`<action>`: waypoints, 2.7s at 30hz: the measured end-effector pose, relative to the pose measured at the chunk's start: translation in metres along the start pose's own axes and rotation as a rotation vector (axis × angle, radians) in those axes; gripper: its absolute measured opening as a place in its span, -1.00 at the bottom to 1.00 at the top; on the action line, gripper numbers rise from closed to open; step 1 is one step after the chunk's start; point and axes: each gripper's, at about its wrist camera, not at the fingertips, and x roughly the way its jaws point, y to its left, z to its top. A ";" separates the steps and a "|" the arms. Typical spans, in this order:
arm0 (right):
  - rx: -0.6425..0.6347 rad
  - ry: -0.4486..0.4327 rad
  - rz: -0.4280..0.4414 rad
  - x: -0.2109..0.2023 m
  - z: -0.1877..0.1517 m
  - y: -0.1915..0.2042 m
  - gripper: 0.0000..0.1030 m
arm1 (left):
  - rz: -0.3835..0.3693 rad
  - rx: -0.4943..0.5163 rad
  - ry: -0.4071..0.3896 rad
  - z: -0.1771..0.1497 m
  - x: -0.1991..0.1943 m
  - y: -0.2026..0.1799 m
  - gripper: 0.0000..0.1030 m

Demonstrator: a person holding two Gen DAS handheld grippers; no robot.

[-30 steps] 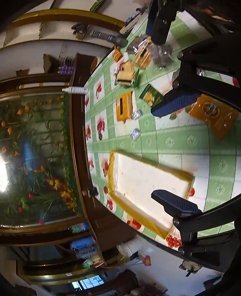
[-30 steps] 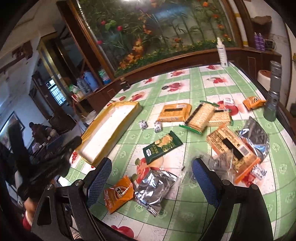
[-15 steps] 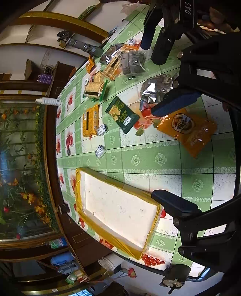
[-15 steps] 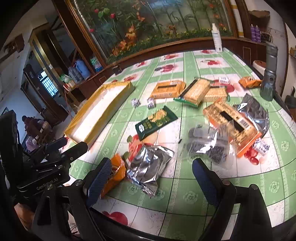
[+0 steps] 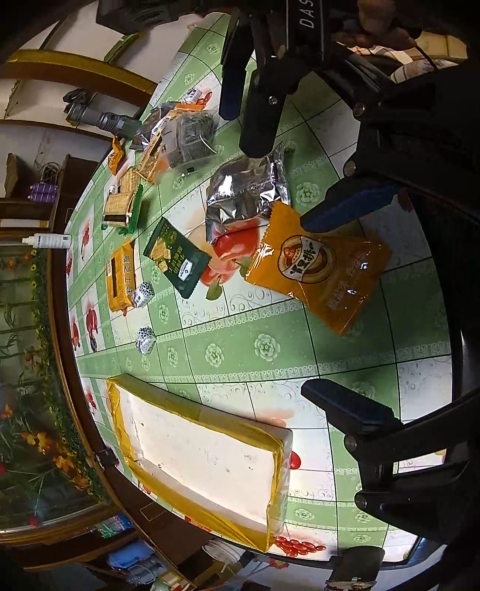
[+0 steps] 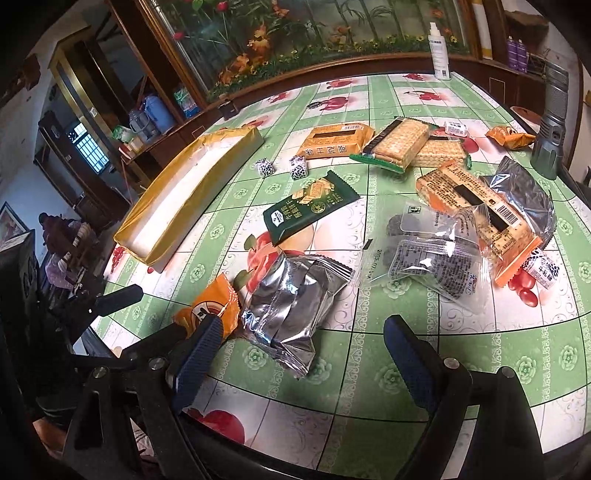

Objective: Organize snacks
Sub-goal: 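Reach left tool toward orange snack bag while right tool reaches toward silver foil bag, then close left tool on orange bag while right tool closes on silver foil bag, then carry both bags over the yellow-rimmed tray and open both tools to drop them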

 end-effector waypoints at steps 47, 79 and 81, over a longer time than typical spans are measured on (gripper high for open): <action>-0.182 0.081 -0.082 0.058 0.019 0.024 0.20 | -0.121 0.092 0.033 0.012 0.047 0.002 -0.09; -0.276 -0.046 0.128 0.056 0.105 0.128 0.16 | 0.045 -0.264 -0.141 0.059 0.003 0.151 -0.33; -0.288 -0.046 0.149 0.063 0.113 0.139 0.16 | 0.068 -0.273 -0.141 0.061 0.006 0.160 -0.33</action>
